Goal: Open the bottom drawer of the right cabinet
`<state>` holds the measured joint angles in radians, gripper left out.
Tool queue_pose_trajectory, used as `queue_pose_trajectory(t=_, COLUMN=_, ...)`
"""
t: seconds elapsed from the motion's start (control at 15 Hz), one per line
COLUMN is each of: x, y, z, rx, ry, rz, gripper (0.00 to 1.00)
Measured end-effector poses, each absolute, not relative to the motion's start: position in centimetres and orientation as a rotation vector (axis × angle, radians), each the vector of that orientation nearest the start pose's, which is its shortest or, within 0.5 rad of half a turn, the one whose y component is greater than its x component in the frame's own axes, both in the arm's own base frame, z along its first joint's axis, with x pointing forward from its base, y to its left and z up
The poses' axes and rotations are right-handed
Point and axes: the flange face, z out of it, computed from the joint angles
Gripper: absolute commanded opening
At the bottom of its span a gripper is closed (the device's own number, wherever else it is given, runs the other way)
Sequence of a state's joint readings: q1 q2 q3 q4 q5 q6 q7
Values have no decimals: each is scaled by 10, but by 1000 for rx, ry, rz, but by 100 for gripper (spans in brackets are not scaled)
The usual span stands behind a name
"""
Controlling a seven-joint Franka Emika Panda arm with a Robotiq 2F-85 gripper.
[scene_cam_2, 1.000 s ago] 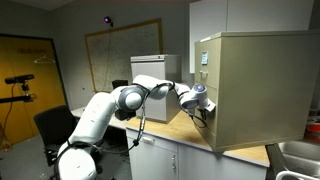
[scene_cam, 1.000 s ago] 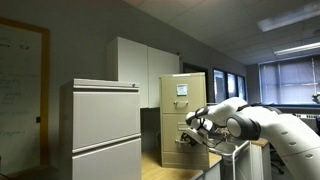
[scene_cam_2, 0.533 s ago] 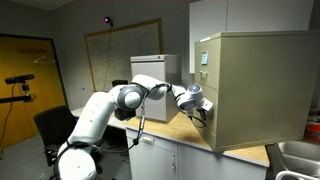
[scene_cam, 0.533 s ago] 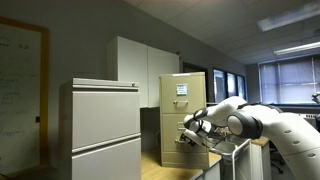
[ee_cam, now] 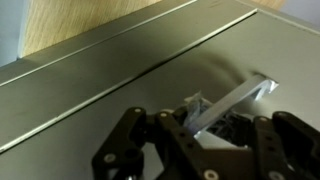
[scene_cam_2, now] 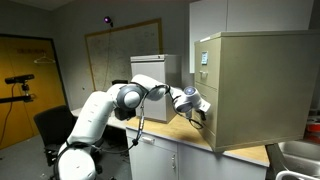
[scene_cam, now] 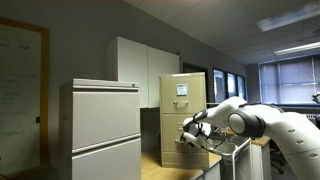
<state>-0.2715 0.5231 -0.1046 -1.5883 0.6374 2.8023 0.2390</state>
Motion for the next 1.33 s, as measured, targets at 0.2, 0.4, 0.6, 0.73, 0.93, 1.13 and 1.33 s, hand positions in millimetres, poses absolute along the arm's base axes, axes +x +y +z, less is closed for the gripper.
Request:
queue_pose_trajectory(t=0.2, x=672, y=-278, z=403, rx=-2217, ry=1421, rz=-1027, gripper=1)
queue_pose_trajectory(t=0.4, x=668, y=-274, z=397, rx=-2152, ry=1440, rz=-1081, gripper=1)
queue_pose_trajectory(t=0.6, x=664, y=-271, z=393, rx=-2088, ry=1456, rz=-1118, gripper=1)
queue_pose_trajectory(t=0.73, x=663, y=-270, z=390, rx=-2058, ry=1464, rz=-1133, gripper=1)
queue_pose_trajectory(t=0.93, x=661, y=-268, z=389, rx=-2050, ry=1467, rz=-1160, gripper=1)
queue_pose_trajectory(t=1.13, x=660, y=-264, z=388, rx=-2065, ry=1465, rz=-1200, gripper=1)
queue_pose_trajectory(t=1.33, x=652, y=-252, z=390, rx=-2105, ry=1456, rz=-1207, gripper=1)
